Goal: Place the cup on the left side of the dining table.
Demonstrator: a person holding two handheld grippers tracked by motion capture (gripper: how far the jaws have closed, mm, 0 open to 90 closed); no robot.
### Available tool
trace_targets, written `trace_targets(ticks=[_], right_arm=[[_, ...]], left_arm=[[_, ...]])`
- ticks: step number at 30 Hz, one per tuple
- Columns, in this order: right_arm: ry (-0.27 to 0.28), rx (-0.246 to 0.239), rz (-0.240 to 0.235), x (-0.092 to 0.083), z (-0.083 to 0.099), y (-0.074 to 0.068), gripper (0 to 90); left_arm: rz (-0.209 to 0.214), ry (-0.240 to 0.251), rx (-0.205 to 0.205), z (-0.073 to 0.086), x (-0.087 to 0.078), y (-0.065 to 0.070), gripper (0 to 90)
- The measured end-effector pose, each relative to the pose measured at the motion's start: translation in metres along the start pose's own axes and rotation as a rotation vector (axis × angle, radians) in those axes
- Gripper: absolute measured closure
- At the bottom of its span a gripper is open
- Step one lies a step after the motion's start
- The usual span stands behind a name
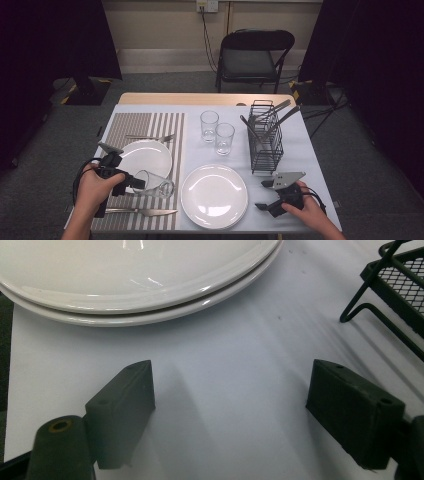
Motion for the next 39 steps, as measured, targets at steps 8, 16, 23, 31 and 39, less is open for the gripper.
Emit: trace_targets(ticks=[8,16,23,31,39], right_arm=[[0.000,0.000,0.000,0.000,0.000,0.000,18.3],[0.000,0.000,0.000,0.000,0.000,0.000,18.3],[0.000,-0.001,0.000,0.000,0.000,0.000,18.2],[0.000,0.000,0.000,0.000,0.000,0.000,18.3],[0.000,-0.001,0.000,0.000,0.000,0.000,18.3]], left_arm=[[-0.006,-0.006,-0.004,0.005,0.000,-0.005,85.5],[-0.011,-0.012,-0.014,0.009,0.003,-0.010,85.5],[-0.016,-0.014,-0.018,0.010,0.004,-0.014,85.4],[-0.005,-0.012,-0.032,0.011,0.004,-0.016,85.5],[-0.020,-0.017,-0.019,0.013,0.001,-0.019,85.4]])
Point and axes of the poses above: each handheld gripper's, and its own axes: x roughly forward along the jaws, z roughly out of its underside, y roughly to its right, the point moved 9 cm from there along x, roughly forward along the jaws, and after that the axes turned 3 degrees about -z, right-handed, at the moved point
